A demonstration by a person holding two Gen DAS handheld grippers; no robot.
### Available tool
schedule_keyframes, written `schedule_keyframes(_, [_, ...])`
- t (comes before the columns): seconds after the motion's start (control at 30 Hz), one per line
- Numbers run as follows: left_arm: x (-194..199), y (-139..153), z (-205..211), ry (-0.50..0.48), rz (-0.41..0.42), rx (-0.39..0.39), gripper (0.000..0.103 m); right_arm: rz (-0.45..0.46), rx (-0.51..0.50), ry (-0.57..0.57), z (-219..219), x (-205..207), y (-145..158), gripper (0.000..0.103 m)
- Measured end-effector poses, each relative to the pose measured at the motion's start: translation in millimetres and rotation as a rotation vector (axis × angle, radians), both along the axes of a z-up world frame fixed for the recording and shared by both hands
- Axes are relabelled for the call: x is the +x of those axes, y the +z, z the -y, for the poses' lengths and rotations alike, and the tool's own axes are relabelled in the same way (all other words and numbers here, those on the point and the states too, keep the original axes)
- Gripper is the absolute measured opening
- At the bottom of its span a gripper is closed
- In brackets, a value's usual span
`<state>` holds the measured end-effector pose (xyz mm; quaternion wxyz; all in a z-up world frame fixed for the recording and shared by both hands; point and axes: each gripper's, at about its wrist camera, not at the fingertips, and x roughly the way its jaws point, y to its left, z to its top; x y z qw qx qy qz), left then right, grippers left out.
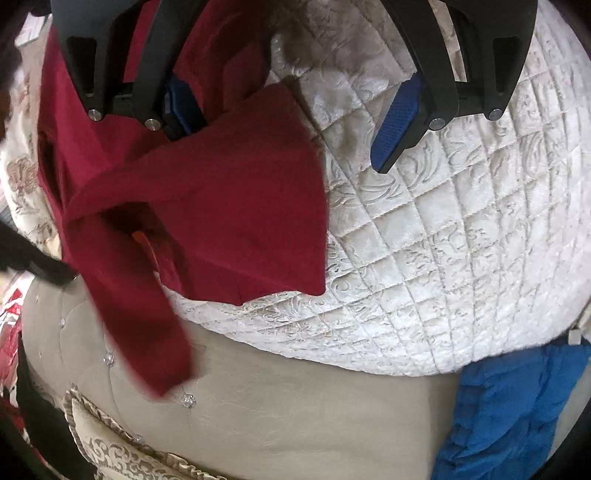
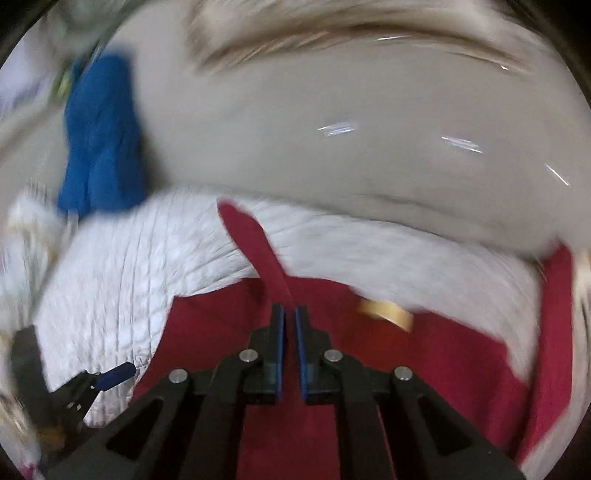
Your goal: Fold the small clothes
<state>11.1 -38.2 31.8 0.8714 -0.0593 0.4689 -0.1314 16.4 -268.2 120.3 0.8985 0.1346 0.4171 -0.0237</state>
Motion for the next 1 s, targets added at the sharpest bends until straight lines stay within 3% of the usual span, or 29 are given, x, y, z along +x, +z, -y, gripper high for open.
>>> schedule_keyframes(0.07, [-4.4,0.3,1.4,0.000,0.000,0.017,0.066,0.003,0.042,-0.109,32.6,-37.9,-13.8,0.008])
schedule_keyframes(0.1, [-6.8,0.7,1.7,0.001,-0.003,0.024,0.066,-0.028,0.077,-0.139,46.3,-49.8,-26.4,0.019])
schedule_keyframes(0.13, [-10.1,2.4,1.9,-0.001,-0.009,0.033,0.065,-0.063,0.112,-0.158,56.8,-56.7,-35.9,0.040])
schedule_keyframes(0.2, [-16.6,6.9,2.2,-0.005,0.003,0.047,0.065,-0.131,0.252,-0.233,85.9,-76.6,-56.4,0.056])
schedule_keyframes(0.3, [-22.3,12.5,2.9,-0.001,0.024,0.080,0.065,-0.065,0.341,-0.284,104.9,-81.5,-49.6,0.057])
schedule_keyframes(0.43, [-24.2,16.5,-1.1,0.005,0.018,0.084,0.065,0.039,0.293,-0.226,90.9,-39.4,-18.9,0.075])
schedule_keyframes(0.53, [-27.7,24.9,-4.6,0.002,0.033,0.067,0.065,0.018,0.301,-0.203,82.4,4.4,-13.0,0.082])
schedule_keyframes(0.63, [-33.5,34.3,-7.9,-0.010,0.052,0.060,0.065,-0.058,0.359,-0.194,72.6,51.0,-32.9,0.083])
schedule_keyframes(0.7, [-35.8,41.3,-9.7,-0.012,0.065,0.065,0.065,-0.146,0.399,-0.211,70.0,78.7,-61.4,0.082])
schedule_keyframes(0.77, [-34.7,45.9,-11.9,-0.008,0.079,0.064,0.065,-0.188,0.450,-0.188,69.5,88.3,-79.0,0.059])
schedule_keyframes(0.8, [-33.4,47.8,-13.2,-0.003,0.086,0.066,0.065,-0.185,0.458,-0.177,69.3,87.1,-79.9,0.010])
schedule_keyframes(0.83, [-33.1,49.4,-13.8,0.002,0.092,0.068,0.065,-0.155,0.436,-0.189,70.9,78.5,-74.0,0.007])
schedule_keyframes(0.9, [-28.9,51.4,-15.1,0.016,0.106,0.066,0.065,-0.008,0.365,-0.186,75.6,40.3,-42.5,0.007])
schedule_keyframes(1.0, [-22.9,48.6,-12.9,0.027,0.101,0.043,0.065,0.057,0.236,-0.197,84.8,-17.2,-16.5,0.007])
